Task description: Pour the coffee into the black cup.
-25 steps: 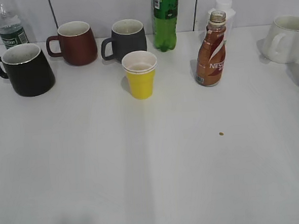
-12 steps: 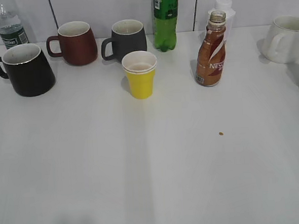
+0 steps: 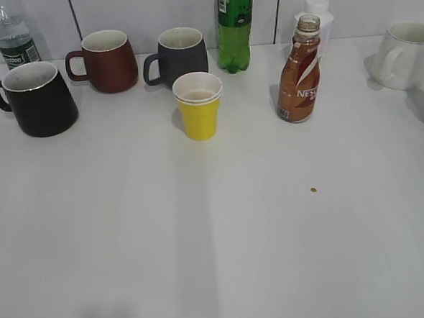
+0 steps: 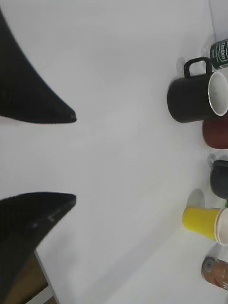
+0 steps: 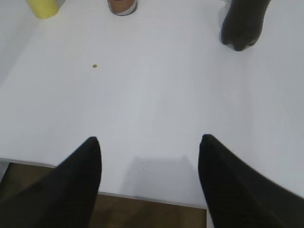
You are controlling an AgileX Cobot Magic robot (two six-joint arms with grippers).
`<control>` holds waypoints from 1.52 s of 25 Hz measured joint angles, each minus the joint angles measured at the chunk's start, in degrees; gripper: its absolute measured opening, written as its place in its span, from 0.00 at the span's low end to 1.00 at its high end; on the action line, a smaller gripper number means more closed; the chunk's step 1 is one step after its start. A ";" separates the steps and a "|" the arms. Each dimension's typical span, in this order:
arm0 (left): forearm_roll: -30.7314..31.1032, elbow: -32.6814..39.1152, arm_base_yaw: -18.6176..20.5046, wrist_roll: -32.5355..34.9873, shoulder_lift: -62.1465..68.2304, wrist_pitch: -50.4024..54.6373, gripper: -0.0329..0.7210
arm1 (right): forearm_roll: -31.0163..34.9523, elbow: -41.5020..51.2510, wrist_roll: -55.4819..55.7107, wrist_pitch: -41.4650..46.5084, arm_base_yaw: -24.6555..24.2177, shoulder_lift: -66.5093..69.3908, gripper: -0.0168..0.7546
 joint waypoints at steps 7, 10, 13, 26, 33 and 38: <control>0.06 0.00 0.28 0.05 0.00 0.00 0.45 | 0.00 0.00 0.11 0.00 -0.16 0.00 0.68; 0.06 0.00 2.58 0.05 0.00 0.00 0.43 | 0.00 0.00 0.11 0.00 -1.50 0.00 0.68; 0.06 0.00 6.47 0.05 0.00 0.00 0.41 | 0.00 0.00 0.11 0.00 -4.34 0.00 0.68; 0.06 0.00 16.29 0.05 0.00 0.00 0.36 | 0.00 0.00 0.11 0.00 -18.78 -0.12 0.68; 0.06 0.00 16.36 0.05 0.00 -0.07 0.36 | 0.00 0.05 0.15 -0.22 -18.96 -2.80 0.67; 0.06 0.00 16.36 0.05 0.00 -0.07 0.36 | 0.06 0.05 0.15 -0.26 -18.96 -2.80 0.67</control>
